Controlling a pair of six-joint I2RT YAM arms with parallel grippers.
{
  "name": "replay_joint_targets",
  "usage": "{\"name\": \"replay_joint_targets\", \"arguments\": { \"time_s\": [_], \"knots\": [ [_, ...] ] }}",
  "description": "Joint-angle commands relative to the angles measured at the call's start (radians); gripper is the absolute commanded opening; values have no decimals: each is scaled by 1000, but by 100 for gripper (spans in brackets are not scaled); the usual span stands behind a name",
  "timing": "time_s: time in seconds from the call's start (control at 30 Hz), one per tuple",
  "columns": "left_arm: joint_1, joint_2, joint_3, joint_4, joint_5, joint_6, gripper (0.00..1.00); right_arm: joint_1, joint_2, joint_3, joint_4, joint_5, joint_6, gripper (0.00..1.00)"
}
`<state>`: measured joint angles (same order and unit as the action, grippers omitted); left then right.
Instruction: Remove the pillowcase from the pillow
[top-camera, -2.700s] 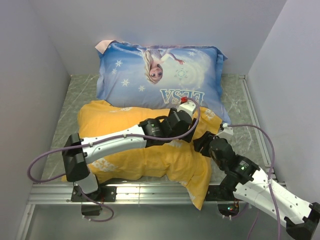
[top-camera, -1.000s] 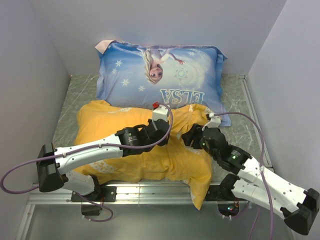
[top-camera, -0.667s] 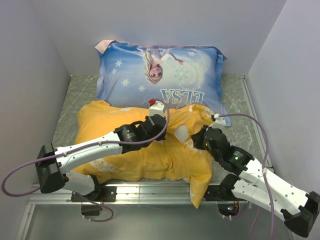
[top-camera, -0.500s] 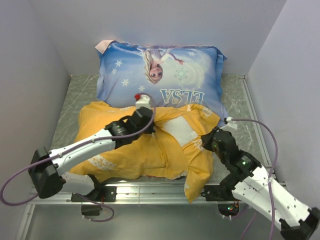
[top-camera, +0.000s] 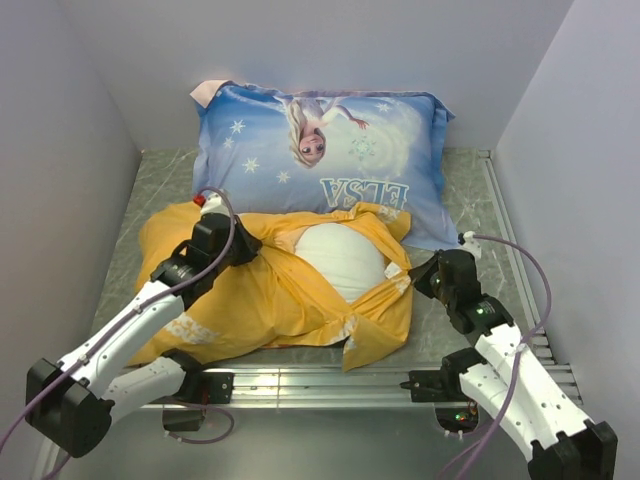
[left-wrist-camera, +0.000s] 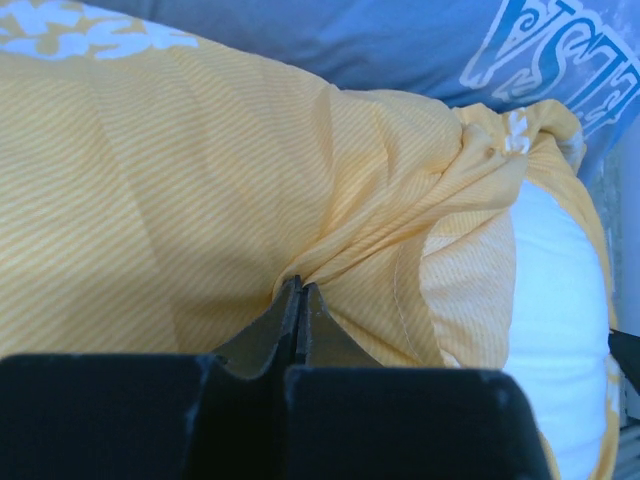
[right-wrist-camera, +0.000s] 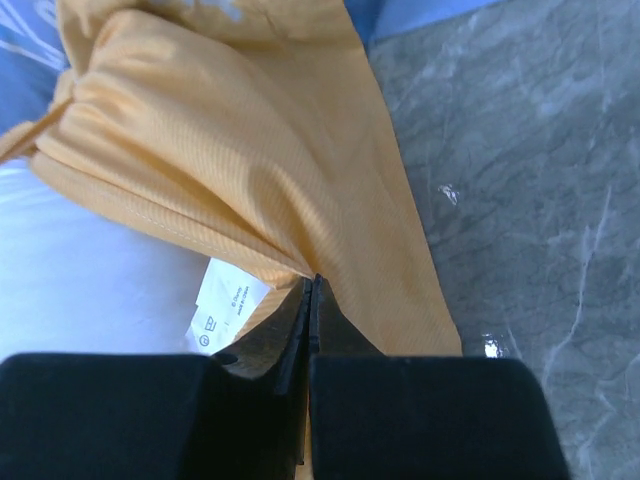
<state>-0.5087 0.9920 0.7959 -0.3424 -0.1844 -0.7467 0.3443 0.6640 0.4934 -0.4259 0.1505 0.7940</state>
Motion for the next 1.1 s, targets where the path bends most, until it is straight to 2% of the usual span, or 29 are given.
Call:
{"name": "replay_joint_targets", "arguments": {
  "time_s": [0.0, 0.07, 0.1, 0.13, 0.3, 0.43, 0.6, 0.77, 0.93, 0.97, 1.07],
  "knots": [
    [44, 40, -61, 14, 32, 14, 1, -48, 51, -29, 35, -26, -42, 0],
    [39, 72, -95, 55, 78, 6, 1, -47, 52, -41, 64, -78, -44, 1],
    [35, 80, -99, 69, 80, 1, 1, -33, 46, -45, 65, -84, -42, 12],
    [21, 88, -101, 86, 83, 3, 1, -25, 33, -55, 64, -88, -42, 18],
    [-68, 140, -37, 51, -3, 27, 1, 39, -96, -29, -16, -59, -33, 39],
    [-125, 181, 17, 16, -66, 30, 1, 152, -153, 71, -97, 23, -22, 52],
    [-136, 195, 40, 13, -73, 26, 1, 275, -162, 146, -166, 87, 0, 59],
    [-136, 214, 60, 8, -84, 32, 1, 382, -144, 128, -137, 55, 25, 65],
    [-139, 235, 72, 13, -81, 33, 1, 507, -63, 108, -106, 121, 63, 70],
    [-137, 238, 72, 13, -81, 33, 1, 522, -52, 106, -100, 124, 82, 70],
    [-137, 246, 77, 11, -86, 27, 1, 590, -46, 73, -117, 141, 140, 56]
  ]
}}
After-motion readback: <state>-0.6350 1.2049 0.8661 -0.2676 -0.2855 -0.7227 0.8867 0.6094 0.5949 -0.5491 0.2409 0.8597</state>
